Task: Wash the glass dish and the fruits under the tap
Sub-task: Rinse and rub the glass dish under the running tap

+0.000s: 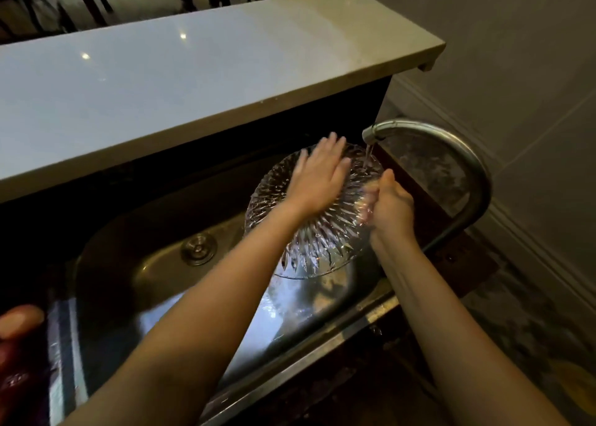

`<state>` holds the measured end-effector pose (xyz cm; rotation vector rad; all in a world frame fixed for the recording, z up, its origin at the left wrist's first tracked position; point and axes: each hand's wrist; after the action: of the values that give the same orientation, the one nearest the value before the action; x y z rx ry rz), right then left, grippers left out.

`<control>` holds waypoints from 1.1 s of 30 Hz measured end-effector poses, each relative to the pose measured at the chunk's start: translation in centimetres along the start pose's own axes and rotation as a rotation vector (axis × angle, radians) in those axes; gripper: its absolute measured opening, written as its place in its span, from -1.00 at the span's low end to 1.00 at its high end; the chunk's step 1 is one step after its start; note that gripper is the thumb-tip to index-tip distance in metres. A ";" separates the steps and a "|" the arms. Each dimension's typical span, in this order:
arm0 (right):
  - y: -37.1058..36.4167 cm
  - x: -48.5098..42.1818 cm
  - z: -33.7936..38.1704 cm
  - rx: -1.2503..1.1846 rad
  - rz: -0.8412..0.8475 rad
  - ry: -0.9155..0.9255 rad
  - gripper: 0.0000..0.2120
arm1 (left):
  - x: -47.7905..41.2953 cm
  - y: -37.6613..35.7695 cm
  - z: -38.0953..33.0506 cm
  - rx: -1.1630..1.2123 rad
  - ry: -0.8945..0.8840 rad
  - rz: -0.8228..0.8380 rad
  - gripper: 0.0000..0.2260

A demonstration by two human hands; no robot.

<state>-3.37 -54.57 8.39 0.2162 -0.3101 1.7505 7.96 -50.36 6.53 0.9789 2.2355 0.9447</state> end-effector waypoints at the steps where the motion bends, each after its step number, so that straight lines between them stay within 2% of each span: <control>1: -0.1 0.0 0.2 0.005 -0.016 0.000 -0.62 | -0.4 0.4 1.1 -0.011 0.086 0.021 -0.52; 3: -0.2 -0.3 0.6 0.007 -0.063 -0.001 -0.62 | 1.0 1.2 3.4 0.004 0.153 0.089 -0.48; 4: -0.3 -0.6 0.9 -0.005 -0.089 -0.005 -0.61 | 2.6 1.5 4.2 0.037 0.084 0.120 -0.45; 7: -0.9 -1.8 1.5 -0.026 -0.171 -0.067 -0.59 | 8.1 1.5 4.7 0.059 -0.279 0.169 -0.32; 8: -1.3 -2.2 1.6 -0.002 -0.189 -0.089 -0.58 | 8.9 1.2 4.9 0.021 -0.351 0.129 -0.28; 10: -2.1 -2.5 1.6 0.059 -0.173 -0.122 -0.58 | 9.2 0.8 5.2 -0.024 -0.360 -0.058 -0.38; 12: -3.3 -2.3 2.0 0.041 -0.059 -0.177 -0.62 | 8.3 0.9 5.9 0.096 -0.246 -0.265 -0.44; 14: -4.6 -1.9 2.2 0.060 0.118 -0.153 -0.64 | 7.6 0.9 6.8 0.249 -0.092 -0.359 -0.55; 16: -5.0 -1.7 1.4 0.344 0.230 0.091 -0.61 | 7.2 0.6 7.9 0.495 0.153 -0.383 -0.68; 18: -4.3 -1.9 -0.3 0.719 0.283 0.373 -0.63 | 7.5 0.4 8.7 0.833 0.483 -0.366 -0.74; 20: -3.2 -2.7 -2.2 1.004 0.241 0.424 -0.61 | 8.2 0.5 9.8 1.052 0.674 -0.350 -0.75; 22: -2.2 -3.3 -3.6 1.168 0.178 0.363 -0.51 | 9.0 0.6 10.9 1.197 0.739 -0.318 -0.71; 25: -1.1 -3.9 -4.7 1.098 0.247 0.196 -0.53 | 9.4 0.9 11.7 1.391 0.790 -0.243 -0.73; 28: 0.3 -3.9 -4.5 0.809 0.309 0.062 -0.63 | 9.1 0.9 11.5 1.536 0.855 -0.197 -0.73; 31: 0.5 -3.9 -4.0 0.505 0.246 0.023 -0.66 | 8.5 0.3 11.1 1.494 0.934 -0.217 -0.77; 33: 0.3 -3.2 -3.4 0.468 0.174 0.053 -0.69 | 8.3 -0.3 11.0 1.391 0.981 -0.261 -0.81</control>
<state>-2.95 -56.52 4.09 0.4904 0.1295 1.9800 10.26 -39.76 -1.96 0.6239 3.7939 -0.6364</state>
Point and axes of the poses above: each hand's wrist, its own x-axis away from the middle knuckle, its own y-axis out of the back of the hand, z = x × y, and after that the axes turned 9 degrees about -z, right-handed
